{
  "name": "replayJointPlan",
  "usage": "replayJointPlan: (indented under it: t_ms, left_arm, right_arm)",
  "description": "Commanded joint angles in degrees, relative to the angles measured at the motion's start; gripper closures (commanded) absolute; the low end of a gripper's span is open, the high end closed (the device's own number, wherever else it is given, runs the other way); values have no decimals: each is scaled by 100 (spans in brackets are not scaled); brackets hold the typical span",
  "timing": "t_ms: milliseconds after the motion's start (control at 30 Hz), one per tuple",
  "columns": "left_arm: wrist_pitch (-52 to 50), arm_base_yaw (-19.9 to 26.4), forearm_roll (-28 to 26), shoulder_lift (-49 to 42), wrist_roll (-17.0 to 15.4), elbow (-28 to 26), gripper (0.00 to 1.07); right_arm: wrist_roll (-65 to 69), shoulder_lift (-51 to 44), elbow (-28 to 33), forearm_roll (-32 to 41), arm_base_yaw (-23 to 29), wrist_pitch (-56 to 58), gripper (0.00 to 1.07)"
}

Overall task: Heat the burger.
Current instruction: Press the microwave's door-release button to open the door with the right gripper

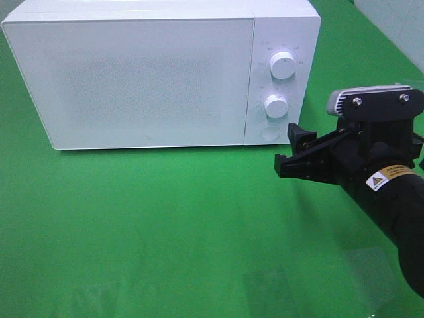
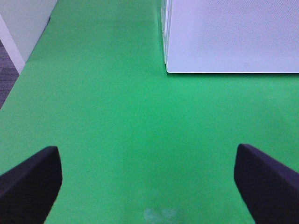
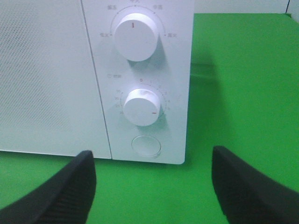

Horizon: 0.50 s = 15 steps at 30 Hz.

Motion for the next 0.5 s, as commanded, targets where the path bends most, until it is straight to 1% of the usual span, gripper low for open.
replayJointPlan:
  t_ms: [33, 100, 200, 233, 267, 300, 333, 400, 433, 467, 500]
  left_arm:
    - [-23, 17, -17, -92, -6, 6, 13]
    - [-23, 17, -17, -92, -6, 6, 13]
    - [-23, 17, -17, -92, -6, 6, 13]
    - [-23, 17, -17, -92, -6, 6, 13]
    - [-23, 17, -17, -92, -6, 6, 13]
    - [-23, 17, -17, -92, -6, 6, 13]
    - [-23, 17, -17, -92, -6, 6, 13]
    - [-23, 17, -17, -92, -6, 6, 13]
    - [-23, 17, -17, -92, -6, 6, 13]
    - [-23, 17, -17, -92, -6, 6, 13]
    - [-23, 17, -17, -92, -6, 6, 13]
  right_arm:
    - [-74, 34, -86, 223, 189, -92, 40]
    - [17, 34, -92, 384, 378, -115, 40]
    - [172, 34, -92, 401, 384, -115, 40]
    - [745, 34, -92, 401, 390, -115, 40]
    - [745, 34, -92, 401, 390, -115, 40]
    - [1404, 34, -92, 401, 390, -115, 42]
    - [1404, 34, -92, 401, 390, -115, 42]
    - [2997, 34, -92, 384, 390, -120, 47]
    - [2997, 34, -92, 384, 390, -120, 47]
    - [3581, 34, -92, 384, 390, -120, 49]
    - [3581, 34, -92, 384, 390, -120, 49]
